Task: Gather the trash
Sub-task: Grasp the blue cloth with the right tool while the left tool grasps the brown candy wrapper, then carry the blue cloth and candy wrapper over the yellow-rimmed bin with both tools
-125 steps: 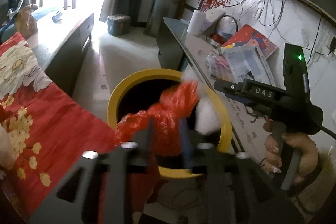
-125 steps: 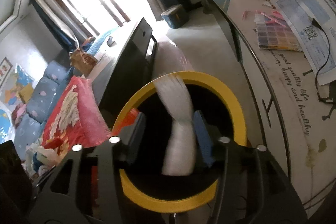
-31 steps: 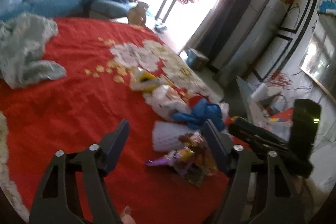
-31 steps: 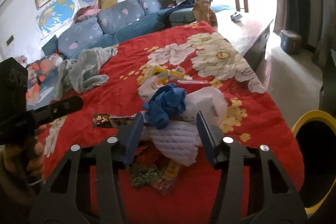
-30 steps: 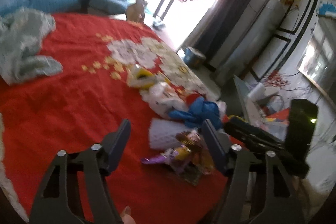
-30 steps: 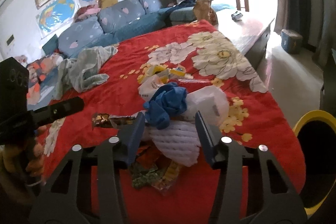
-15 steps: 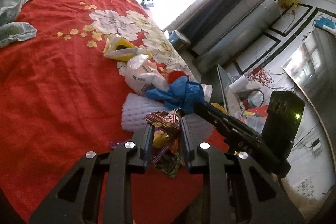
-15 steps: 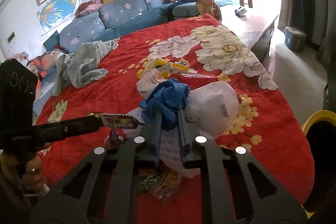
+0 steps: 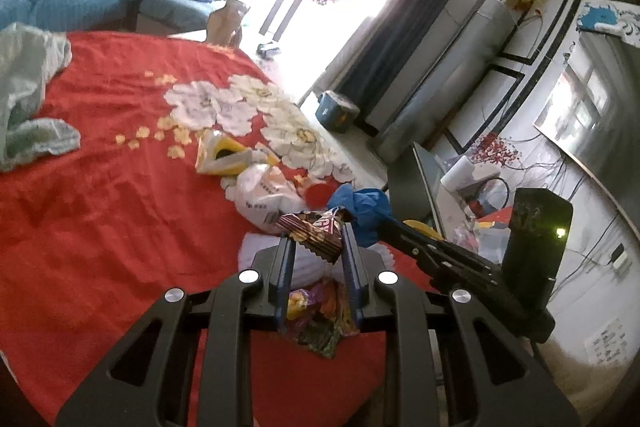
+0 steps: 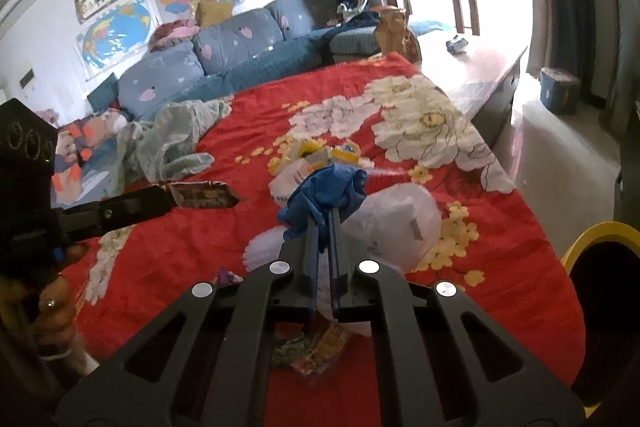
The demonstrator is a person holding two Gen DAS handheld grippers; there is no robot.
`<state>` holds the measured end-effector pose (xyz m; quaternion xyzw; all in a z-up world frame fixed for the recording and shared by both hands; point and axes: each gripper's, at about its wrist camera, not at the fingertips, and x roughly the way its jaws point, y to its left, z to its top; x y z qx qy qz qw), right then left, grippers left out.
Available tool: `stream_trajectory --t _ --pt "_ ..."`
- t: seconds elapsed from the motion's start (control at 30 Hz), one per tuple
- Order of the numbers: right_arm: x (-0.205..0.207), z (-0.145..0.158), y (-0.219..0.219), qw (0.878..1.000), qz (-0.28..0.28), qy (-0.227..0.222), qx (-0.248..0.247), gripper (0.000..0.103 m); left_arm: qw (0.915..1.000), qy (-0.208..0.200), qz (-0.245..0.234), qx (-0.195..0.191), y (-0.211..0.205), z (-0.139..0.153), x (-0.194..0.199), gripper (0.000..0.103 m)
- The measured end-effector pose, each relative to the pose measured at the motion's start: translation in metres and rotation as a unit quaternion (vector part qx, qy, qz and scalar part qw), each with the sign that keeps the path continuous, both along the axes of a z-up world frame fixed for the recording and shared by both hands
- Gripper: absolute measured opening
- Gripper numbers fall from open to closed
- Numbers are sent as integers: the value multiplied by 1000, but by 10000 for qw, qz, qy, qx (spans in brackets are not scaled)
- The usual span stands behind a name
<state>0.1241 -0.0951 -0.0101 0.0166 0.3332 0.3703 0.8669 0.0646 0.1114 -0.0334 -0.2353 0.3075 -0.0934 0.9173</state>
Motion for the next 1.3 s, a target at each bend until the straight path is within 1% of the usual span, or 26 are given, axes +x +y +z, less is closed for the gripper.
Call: stream_trajectory --t 0.23,0.53,0.9,1.3 --pt "-3 17 -12 9996 -85 -173 187 2 9997 -130 -61 216 -10 10 -2 22" --pt "0 34 -41 9981 -380 -362 313 2 9984 -261 -227 451 -35 20 0 21" --pt "2 41 -76 9955 -731 -464 377 2 9964 -400 -446 594 -64 30 8 21" --pt "9 39 -121 9906 -1220 -445 435 2 9934 -513 -761 691 -101 38 22 21"
